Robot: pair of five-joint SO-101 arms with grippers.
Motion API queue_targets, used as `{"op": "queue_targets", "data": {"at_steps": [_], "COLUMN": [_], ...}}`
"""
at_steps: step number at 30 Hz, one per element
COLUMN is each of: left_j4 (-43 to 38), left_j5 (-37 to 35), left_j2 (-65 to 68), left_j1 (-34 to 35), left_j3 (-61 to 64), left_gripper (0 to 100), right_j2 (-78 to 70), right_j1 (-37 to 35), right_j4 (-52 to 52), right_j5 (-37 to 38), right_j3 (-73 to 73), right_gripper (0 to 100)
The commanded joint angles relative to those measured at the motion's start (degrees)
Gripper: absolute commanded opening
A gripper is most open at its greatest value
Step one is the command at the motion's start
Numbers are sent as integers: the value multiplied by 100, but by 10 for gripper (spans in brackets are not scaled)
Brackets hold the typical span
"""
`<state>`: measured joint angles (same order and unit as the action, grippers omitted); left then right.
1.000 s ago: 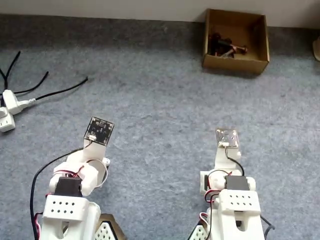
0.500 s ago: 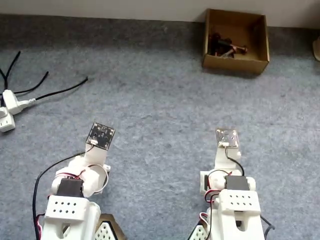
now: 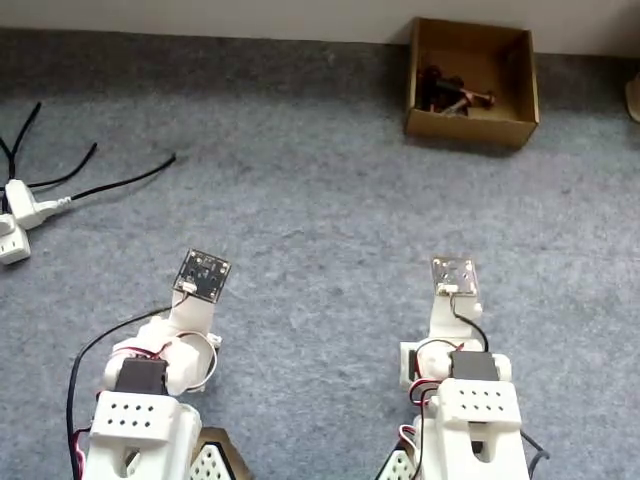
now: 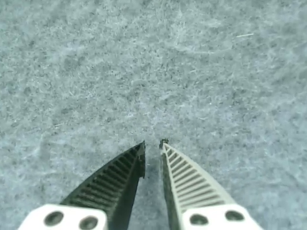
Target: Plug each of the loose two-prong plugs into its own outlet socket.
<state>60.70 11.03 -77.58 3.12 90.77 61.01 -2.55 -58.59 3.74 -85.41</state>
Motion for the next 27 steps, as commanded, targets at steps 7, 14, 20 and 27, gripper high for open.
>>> {"op": "queue_targets", "data": {"at_steps": [7, 14, 20, 27], "left_j4": [264, 264, 264, 273], "left_j5": [35, 35, 44, 70], "left_j2": [-57, -57, -57, -57], "left_j1": [31, 31, 31, 31], "left_j3": [-31, 31, 75, 145], "left_gripper": [60, 60, 60, 59], "right_j2": [-4, -4, -4, -4], "right_j1": [-40, -40, -40, -40], "right_j4": [48, 48, 48, 48], "right_j5": [-9, -9, -9, -9], "right_j3": [-75, -75, -75, -75], "right_gripper": [56, 56, 56, 56]}}
